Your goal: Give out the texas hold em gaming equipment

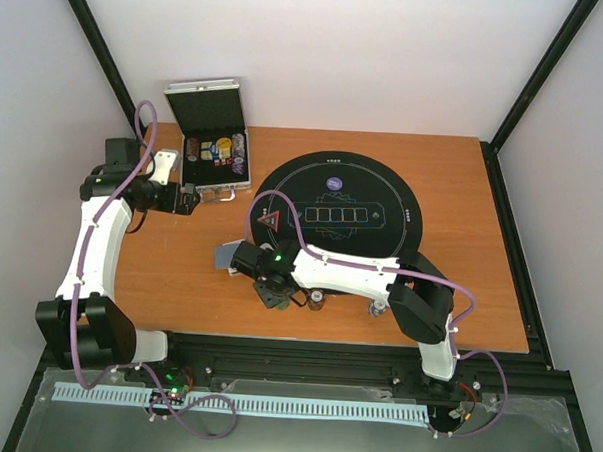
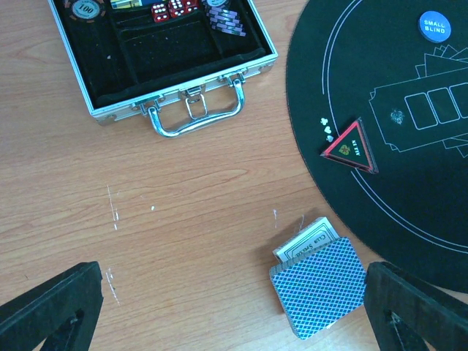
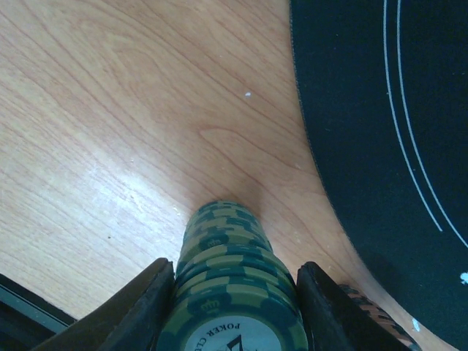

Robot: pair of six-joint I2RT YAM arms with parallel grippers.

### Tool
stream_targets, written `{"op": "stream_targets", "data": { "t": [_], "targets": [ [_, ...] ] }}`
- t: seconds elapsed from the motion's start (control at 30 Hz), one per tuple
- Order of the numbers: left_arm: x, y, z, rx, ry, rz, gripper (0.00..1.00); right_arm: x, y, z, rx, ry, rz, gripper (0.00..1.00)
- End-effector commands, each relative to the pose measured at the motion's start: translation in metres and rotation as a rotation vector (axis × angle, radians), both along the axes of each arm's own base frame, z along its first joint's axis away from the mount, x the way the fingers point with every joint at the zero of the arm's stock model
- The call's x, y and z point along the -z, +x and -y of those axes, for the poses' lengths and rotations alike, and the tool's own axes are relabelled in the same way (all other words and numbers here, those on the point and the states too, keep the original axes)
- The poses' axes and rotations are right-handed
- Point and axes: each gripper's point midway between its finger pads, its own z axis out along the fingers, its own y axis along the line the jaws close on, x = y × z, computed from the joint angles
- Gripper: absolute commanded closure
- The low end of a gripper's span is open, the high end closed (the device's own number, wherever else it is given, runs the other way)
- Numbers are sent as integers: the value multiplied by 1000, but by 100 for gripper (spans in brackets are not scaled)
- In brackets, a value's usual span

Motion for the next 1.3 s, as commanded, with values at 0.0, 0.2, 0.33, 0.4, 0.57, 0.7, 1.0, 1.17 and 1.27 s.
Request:
{"op": "stream_targets", "data": {
  "t": [0.0,0.2,0.33,0.4,0.57,0.7,1.0,1.17,1.27],
  "targets": [
    [-10,2,-1,12,10,33,0,-27,10,2,1,16,59,73],
    [-8,4,-3,-5,5,11,0,-49,68,5,78,64,117,73],
    [-6,6,-6,-18,-11,-1,0,-42,115,7,125,71,126,73],
    [-7,5,-7,-17,-7,2,0,-31,137,10,145,55,124,73],
    [-8,5,-8,-12,4,9,0,-9,175,15,169,30,102,73],
    [-8,5,-7,-8,-4,10,0,8,191,11,162,22,79,73],
    [-13,6,-4,2,-18,21,0,45,206,10,169,16,21,73],
    [-11,8,-5,1,-14,18,0,58,212,9,175,29,-2,73],
    [-9,9,-5,3,-15,15,0,61,216,3,173,53,-13,72]
  ]
}}
